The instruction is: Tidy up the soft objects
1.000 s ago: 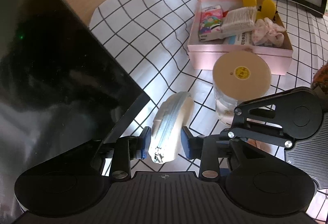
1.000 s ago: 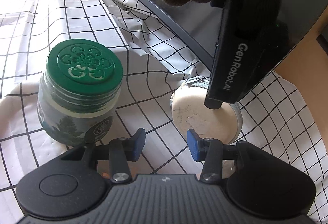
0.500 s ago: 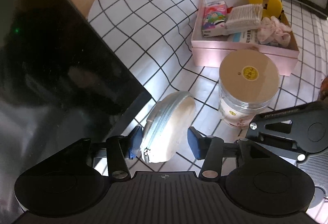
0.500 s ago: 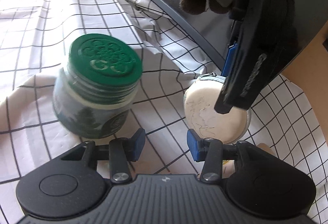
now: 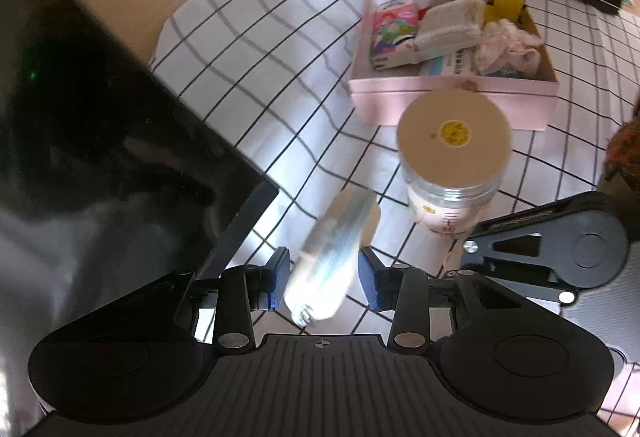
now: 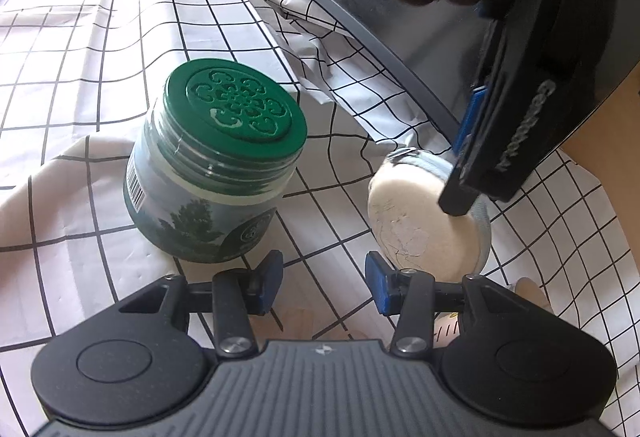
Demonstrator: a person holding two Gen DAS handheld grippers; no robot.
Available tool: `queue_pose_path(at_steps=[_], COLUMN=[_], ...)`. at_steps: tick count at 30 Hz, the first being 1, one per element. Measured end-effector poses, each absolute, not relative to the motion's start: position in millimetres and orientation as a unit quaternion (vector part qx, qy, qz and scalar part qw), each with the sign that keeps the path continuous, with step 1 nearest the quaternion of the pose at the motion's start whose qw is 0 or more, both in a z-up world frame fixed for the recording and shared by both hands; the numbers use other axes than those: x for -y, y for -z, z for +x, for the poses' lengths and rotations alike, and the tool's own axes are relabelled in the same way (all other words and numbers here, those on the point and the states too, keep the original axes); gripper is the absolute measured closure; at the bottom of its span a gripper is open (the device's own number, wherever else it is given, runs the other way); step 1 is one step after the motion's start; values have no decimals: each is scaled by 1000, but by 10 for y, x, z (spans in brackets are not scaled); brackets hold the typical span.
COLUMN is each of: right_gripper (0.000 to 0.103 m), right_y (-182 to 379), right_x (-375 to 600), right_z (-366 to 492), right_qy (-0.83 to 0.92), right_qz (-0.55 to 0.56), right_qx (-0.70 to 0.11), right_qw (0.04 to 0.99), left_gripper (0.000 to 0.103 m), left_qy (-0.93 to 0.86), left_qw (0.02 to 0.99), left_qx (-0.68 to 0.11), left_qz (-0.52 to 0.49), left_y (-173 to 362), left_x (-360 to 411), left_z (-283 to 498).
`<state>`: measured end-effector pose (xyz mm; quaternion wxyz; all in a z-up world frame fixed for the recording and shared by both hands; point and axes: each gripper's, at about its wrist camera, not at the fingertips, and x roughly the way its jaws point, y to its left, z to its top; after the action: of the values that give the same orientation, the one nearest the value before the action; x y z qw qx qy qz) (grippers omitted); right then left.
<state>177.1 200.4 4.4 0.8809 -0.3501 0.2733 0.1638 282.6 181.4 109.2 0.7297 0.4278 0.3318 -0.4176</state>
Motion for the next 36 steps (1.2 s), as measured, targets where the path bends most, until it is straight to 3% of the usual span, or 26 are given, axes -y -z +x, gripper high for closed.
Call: queue_pose_path(at_steps=[15, 26, 36], right_gripper=[56, 56, 55], right_y=[-46, -59, -67], right_x=[-1961, -1926, -1928], right_z=[1774, 1830, 1783], right_qy=[-160, -156, -159], right_qz=[-348, -343, -344], right_qx=[-274, -277, -277], right_qw=[882, 884, 883], left_gripper=[57, 73, 72], left_qy=[411, 360, 368], left_qw=[711, 765, 764], left_qx=[-350, -198, -208], left_qz=[451, 496, 488], left_y=[-670, -799, -730], left_x=[-1766, -1835, -1842], left_z=[2817, 2606, 2664])
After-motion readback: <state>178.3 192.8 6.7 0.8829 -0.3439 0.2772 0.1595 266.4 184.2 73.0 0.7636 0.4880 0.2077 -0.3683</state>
